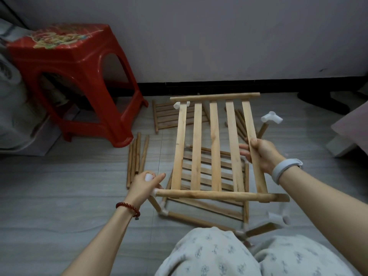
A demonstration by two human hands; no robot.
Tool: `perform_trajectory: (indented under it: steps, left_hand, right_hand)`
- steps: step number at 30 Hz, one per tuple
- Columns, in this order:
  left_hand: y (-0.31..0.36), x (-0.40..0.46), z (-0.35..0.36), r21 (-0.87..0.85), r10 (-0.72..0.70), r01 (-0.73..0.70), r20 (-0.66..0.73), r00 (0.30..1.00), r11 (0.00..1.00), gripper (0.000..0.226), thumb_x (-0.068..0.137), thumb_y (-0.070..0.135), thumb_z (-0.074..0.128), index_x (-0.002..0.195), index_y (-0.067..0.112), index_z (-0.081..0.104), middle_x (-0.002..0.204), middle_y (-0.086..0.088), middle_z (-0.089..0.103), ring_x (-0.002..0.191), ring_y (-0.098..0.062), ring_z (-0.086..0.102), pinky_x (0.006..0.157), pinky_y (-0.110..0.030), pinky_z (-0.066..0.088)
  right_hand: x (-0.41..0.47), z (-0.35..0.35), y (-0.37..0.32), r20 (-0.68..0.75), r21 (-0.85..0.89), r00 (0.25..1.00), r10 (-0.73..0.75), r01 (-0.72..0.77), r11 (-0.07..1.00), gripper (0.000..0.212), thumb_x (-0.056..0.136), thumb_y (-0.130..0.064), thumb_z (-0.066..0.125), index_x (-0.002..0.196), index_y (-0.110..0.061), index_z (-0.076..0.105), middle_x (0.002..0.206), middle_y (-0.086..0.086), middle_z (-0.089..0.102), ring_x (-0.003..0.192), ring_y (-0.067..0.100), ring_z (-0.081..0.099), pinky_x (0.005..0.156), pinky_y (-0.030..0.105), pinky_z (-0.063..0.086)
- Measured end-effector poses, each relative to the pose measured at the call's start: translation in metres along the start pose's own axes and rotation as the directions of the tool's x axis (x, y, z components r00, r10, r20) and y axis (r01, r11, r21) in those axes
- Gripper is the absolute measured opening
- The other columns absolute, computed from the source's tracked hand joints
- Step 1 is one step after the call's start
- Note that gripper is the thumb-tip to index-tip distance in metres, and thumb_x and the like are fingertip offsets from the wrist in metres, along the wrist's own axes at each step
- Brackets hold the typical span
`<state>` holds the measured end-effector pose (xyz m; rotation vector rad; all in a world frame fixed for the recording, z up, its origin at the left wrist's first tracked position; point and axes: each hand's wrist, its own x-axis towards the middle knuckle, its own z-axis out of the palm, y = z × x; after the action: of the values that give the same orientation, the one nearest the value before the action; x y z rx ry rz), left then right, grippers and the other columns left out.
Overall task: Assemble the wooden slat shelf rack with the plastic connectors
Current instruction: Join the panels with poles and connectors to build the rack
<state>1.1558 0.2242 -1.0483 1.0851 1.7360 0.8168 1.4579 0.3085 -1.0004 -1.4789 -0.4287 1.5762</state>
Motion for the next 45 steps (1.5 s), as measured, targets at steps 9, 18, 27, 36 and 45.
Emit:
perform_trajectory:
  steps: [9,18,27,36,45]
  left_hand:
    - [-0.003,-0.003,0.005,-0.064,-0.033,0.022,-0.174,0.984,0.998,0.021,0.091,0.029,0.057,0.080,0.011,0.056,0.064,-0.003,0.060,0.065,-0.017,0.056,0.061,-0.027,0.041]
    - [-0.001,0.006,0.006,0.678,0.511,-0.355,-0.036,0.859,0.644,0.029,0.093,0.044,0.046,0.107,0.021,0.058,0.114,0.000,0.056,0.111,-0.020,0.051,0.091,-0.039,0.043]
    - [0.026,-0.003,0.081,0.523,0.641,-0.817,0.719,0.269,-0.243,0.040,0.086,0.054,0.037,0.105,0.027,0.059,0.117,0.001,0.059,0.123,-0.025,0.048,0.102,-0.052,0.040]
    - [0.033,-0.002,0.101,0.540,0.667,-0.798,0.701,0.250,-0.267,0.033,0.086,0.042,0.036,0.077,0.023,0.062,0.081,0.007,0.065,0.097,-0.017,0.063,0.092,-0.042,0.049]
    - [0.032,-0.003,0.107,0.520,0.671,-0.828,0.692,0.266,-0.208,0.025,0.087,0.040,0.045,0.080,0.022,0.061,0.085,0.002,0.065,0.094,-0.019,0.064,0.090,-0.044,0.051]
  right_hand:
    - [0.005,0.004,0.018,-0.151,-0.058,0.988,-0.019,0.011,0.998,0.019,0.100,-0.019,0.038,0.101,-0.006,0.052,0.086,0.018,0.066,0.073,0.025,0.067,0.083,0.035,0.053]
    - [0.013,0.002,0.021,-0.130,-0.287,0.987,-0.090,0.050,0.957,0.023,0.099,-0.010,0.033,0.114,-0.002,0.049,0.074,0.009,0.050,0.062,0.019,0.054,0.052,0.026,0.051]
    - [0.001,-0.012,0.002,0.111,-0.508,0.987,-0.113,0.154,0.847,0.024,0.098,-0.007,0.038,0.115,-0.003,0.054,0.091,0.013,0.057,0.089,0.024,0.058,0.090,0.044,0.045]
    - [-0.050,-0.081,0.040,0.212,-0.791,0.947,-0.243,0.312,0.526,0.026,0.101,-0.018,0.035,0.096,-0.016,0.060,0.091,0.010,0.068,0.087,0.024,0.063,0.083,0.037,0.049]
    - [-0.063,-0.101,0.094,0.041,-0.710,0.889,-0.456,0.347,0.613,0.033,0.101,-0.020,0.033,0.073,-0.018,0.050,0.075,0.005,0.055,0.070,0.016,0.051,0.060,0.015,0.037]
